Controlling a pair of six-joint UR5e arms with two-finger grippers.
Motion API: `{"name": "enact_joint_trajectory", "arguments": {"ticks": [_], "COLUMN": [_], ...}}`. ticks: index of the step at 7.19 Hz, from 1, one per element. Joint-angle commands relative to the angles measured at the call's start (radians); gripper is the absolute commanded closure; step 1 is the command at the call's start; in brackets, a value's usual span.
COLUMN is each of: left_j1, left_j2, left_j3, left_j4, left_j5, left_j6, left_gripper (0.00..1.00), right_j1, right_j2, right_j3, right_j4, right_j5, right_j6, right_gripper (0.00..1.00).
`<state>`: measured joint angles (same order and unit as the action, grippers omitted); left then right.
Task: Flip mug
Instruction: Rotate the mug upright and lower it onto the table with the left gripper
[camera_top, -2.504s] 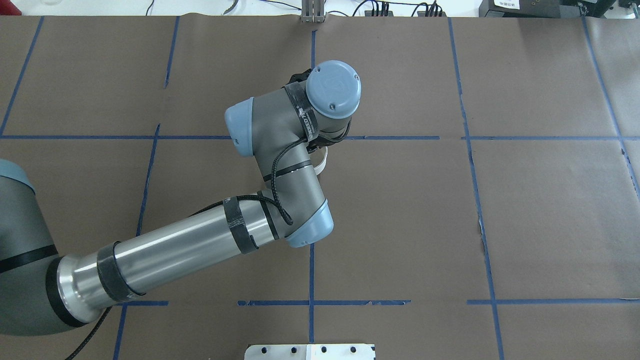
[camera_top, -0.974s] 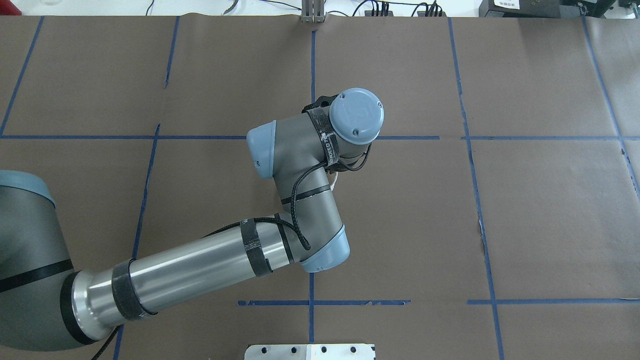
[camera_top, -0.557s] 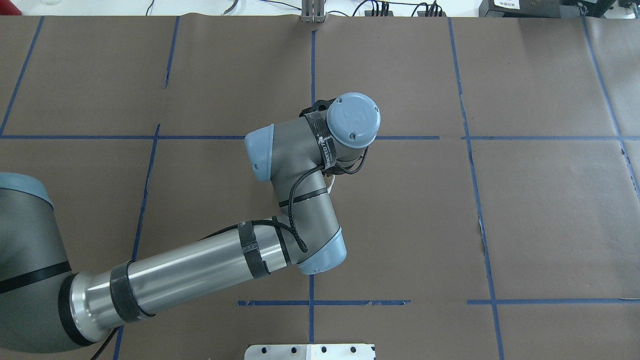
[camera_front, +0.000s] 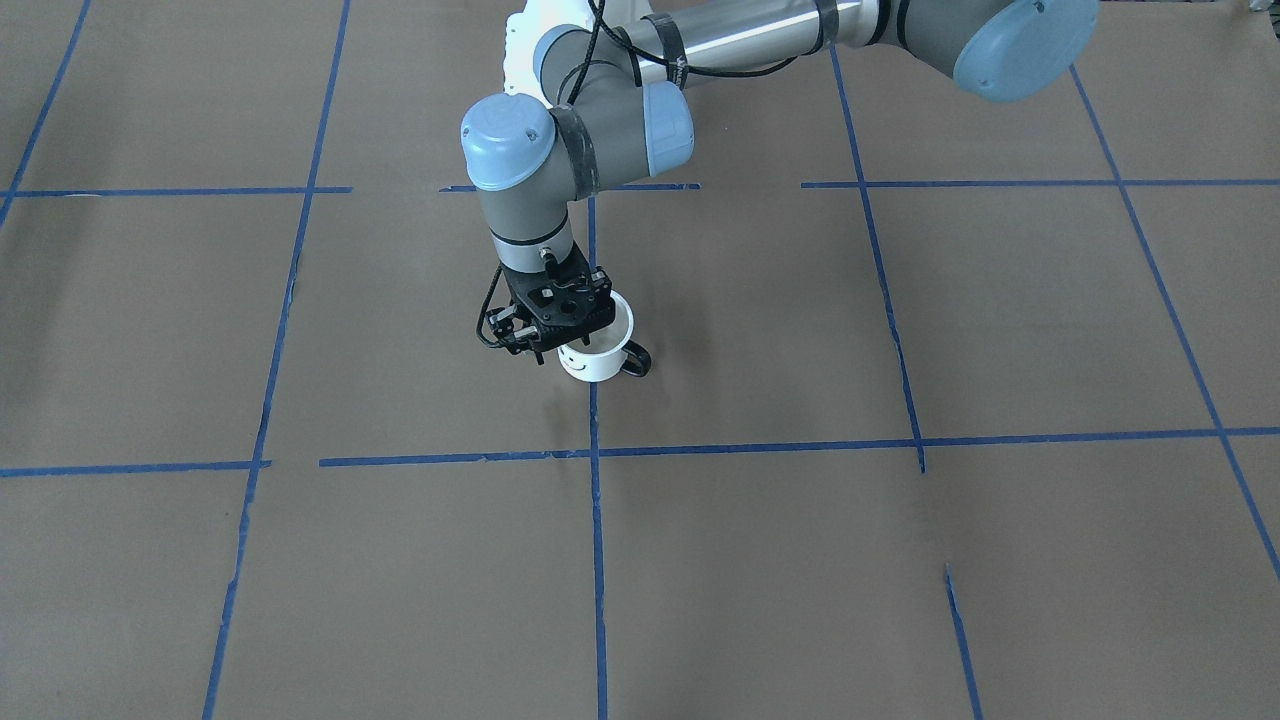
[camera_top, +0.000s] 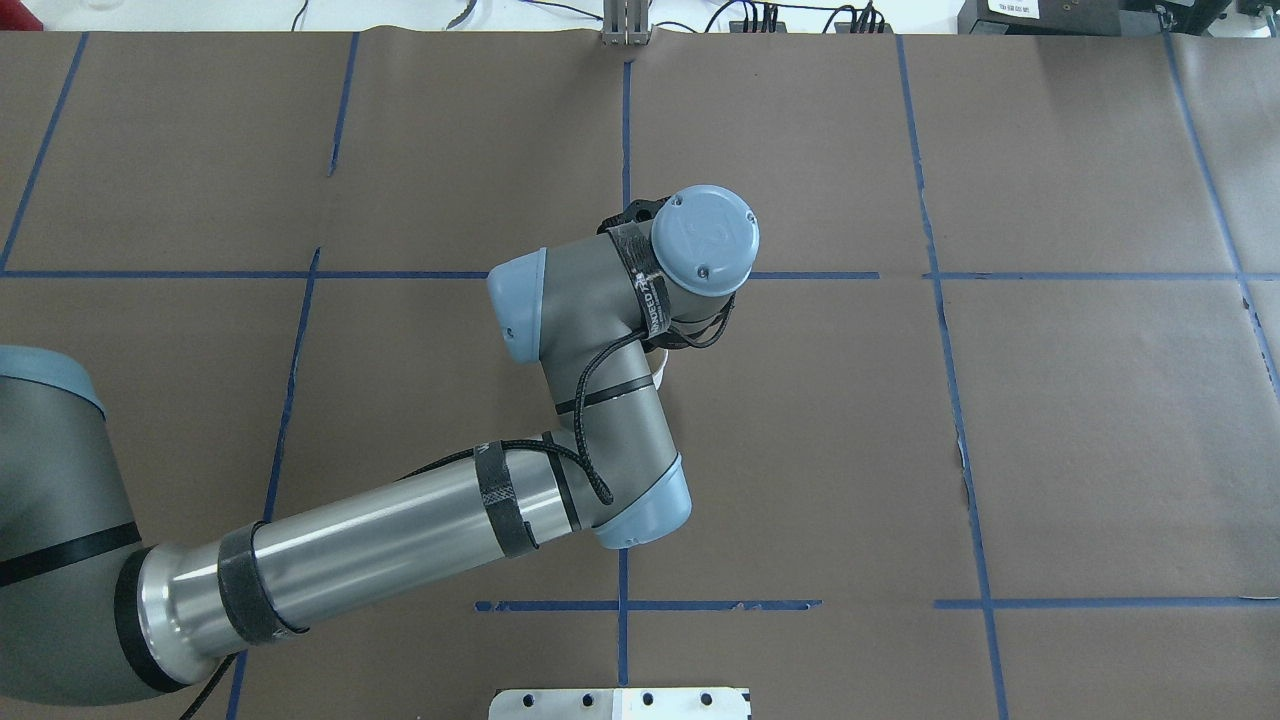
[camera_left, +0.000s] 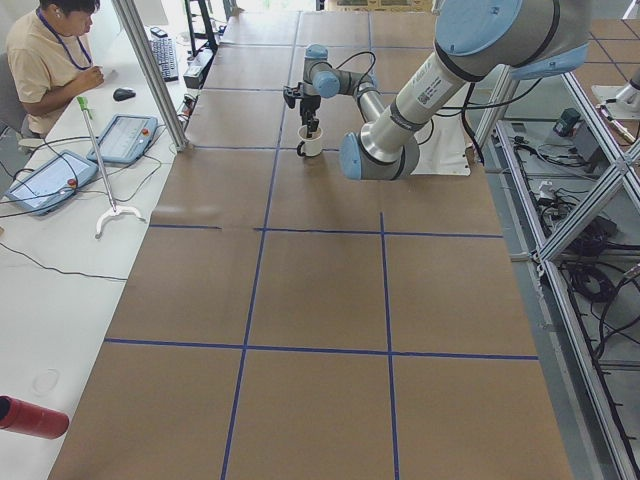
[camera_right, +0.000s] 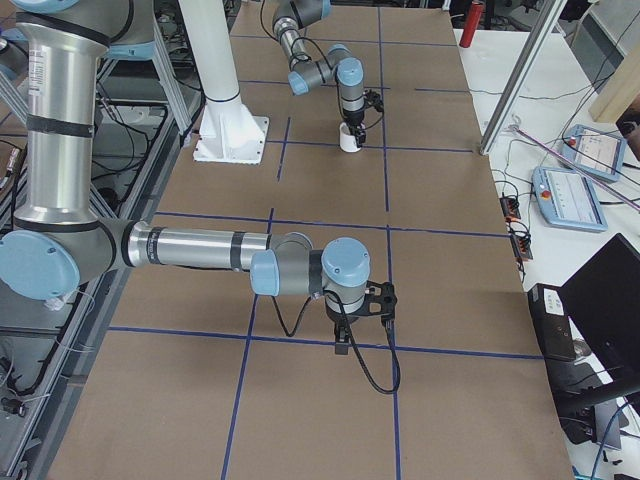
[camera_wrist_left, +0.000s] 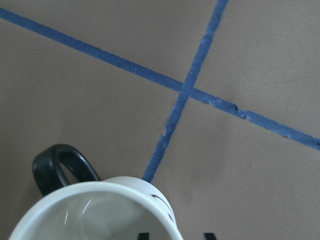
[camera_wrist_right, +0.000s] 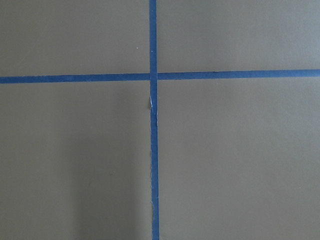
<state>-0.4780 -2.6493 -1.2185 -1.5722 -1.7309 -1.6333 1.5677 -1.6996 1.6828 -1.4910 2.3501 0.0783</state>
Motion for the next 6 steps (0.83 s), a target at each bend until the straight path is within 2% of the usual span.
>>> {"name": "enact_joint_trajectory", "arguments": {"ticks": [1, 2, 4, 6], "left_j1": [-0.010, -0.026, -0.104, -0.172], "left_j2": [0.012, 0.015, 0.053, 0.219], "left_j3": [-0.047, -0.082, -0.273, -0.477], "left_j4": [0.017, 0.059, 0.185, 0.202], "left_j5": [-0.002, -0.004, -0.106, -0.107], "left_j6": [0.001, 0.016, 0.102, 0.182], "left_gripper": [0.00, 0.00, 0.00, 0.00], "right_j1": [0.000, 0.000, 0.000, 0.000], "right_j2": [0.000, 0.000, 0.000, 0.000], "right_j3": [0.000, 0.000, 0.000, 0.000], "right_j4": [0.000, 0.000, 0.000, 0.000], "right_j5": [0.000, 0.000, 0.000, 0.000], "right_j6": [0.000, 0.001, 0.000, 0.000], "right_gripper": [0.00, 0.00, 0.00, 0.00]}}
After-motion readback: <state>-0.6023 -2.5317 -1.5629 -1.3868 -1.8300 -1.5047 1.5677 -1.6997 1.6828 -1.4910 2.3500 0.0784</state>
